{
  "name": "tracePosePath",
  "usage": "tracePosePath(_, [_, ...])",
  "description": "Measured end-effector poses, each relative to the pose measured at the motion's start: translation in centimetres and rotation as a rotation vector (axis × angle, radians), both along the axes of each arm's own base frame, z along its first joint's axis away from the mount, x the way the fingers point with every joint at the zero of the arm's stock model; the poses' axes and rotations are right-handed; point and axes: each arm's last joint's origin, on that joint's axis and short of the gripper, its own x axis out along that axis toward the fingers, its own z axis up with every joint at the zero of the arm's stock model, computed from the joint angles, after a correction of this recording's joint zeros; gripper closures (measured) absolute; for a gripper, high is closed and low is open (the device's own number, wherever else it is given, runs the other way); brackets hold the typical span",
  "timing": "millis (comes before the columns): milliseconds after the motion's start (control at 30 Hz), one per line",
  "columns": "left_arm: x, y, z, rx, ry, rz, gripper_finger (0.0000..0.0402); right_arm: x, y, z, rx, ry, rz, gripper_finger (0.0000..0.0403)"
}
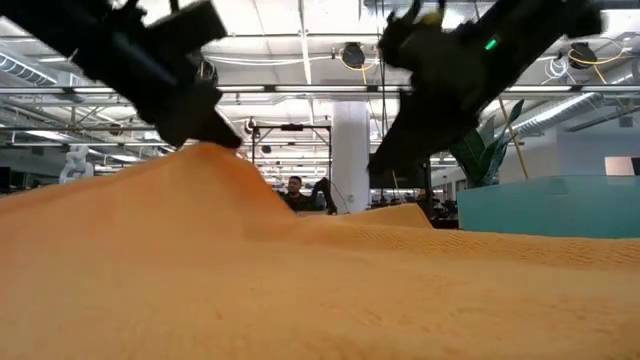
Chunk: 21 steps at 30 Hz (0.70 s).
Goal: Fold microfiber towels
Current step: Fold the orange microfiber cloth
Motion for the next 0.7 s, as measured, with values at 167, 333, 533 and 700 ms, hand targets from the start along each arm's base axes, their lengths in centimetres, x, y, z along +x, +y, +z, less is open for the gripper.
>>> tracePosePath(167, [-1.3,2.0,-2.5,0.014,-0.027,0.06,0.0386,1.3,-3.4,-2.8,0.009,0.088,-0.062,0.0402])
tracePosePath(333, [-1.5,3.9,-3.7,0.029,-0.088,0.076,0.0389,1.2,-5.7,-4.3,0.003,0.175,-0.178,0.0402])
tracePosePath(533, [-1.1,5.9,-2.5,0.033,-0.109,0.067,0.0377,-0.5,-6.5,-4.2,-0.097,0.229,-0.412,0.0402])
tracePosePath(700, [-1.9,6.8,0.2,-0.02,-0.13,0.042,0.0308,-1.2,-5.2,-2.3,-0.088,0.188,-0.409,0.0403])
